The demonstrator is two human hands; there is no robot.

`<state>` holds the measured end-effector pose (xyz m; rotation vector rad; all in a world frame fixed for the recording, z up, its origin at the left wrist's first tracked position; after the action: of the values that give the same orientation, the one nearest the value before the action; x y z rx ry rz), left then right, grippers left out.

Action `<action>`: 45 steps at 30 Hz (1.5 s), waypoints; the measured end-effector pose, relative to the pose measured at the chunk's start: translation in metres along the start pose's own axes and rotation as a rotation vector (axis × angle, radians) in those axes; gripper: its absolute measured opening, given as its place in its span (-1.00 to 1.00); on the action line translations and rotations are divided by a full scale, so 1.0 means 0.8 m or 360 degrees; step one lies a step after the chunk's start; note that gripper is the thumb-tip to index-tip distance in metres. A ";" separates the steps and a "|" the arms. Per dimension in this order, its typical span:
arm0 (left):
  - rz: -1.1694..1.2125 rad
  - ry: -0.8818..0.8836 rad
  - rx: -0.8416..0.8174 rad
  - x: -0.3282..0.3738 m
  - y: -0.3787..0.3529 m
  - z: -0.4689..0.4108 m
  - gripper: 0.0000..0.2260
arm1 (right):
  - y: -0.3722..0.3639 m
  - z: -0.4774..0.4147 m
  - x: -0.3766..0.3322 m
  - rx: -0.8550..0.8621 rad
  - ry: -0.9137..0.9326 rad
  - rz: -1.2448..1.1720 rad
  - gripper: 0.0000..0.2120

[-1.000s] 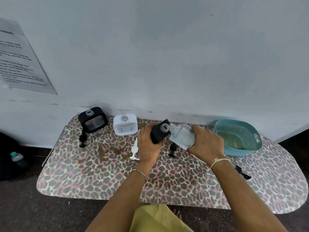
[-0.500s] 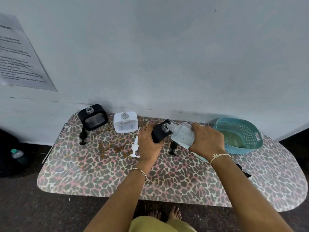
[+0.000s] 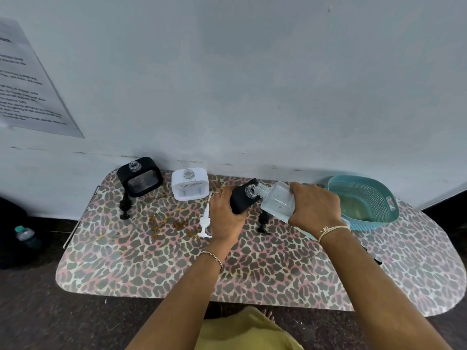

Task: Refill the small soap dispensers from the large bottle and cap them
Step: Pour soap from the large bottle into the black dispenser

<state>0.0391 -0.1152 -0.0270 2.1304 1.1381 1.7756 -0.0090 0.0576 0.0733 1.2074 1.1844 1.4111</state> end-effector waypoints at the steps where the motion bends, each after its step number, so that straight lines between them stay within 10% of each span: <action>1: -0.0001 0.0002 -0.0003 -0.001 0.000 -0.001 -0.51 | 0.000 0.000 0.000 0.0000 -0.0001 0.0006 -0.57; 45: 0.0043 0.0034 -0.0045 -0.024 -0.025 -0.001 -0.55 | -0.017 -0.017 -0.001 -0.0093 0.0027 0.0095 -0.62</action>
<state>0.0289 -0.1133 -0.0530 2.1256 1.0880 1.8192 -0.0218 0.0570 0.0586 1.2010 1.1195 1.4930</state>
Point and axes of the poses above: each hand's wrist, its own z-axis away from the middle knuckle, its own y-axis out of the back of the hand, x = y × z, the point moved 3 cm from there along -z, towards the middle knuckle, and after that the axes turned 12 degrees about -y, right-handed, at the moved point
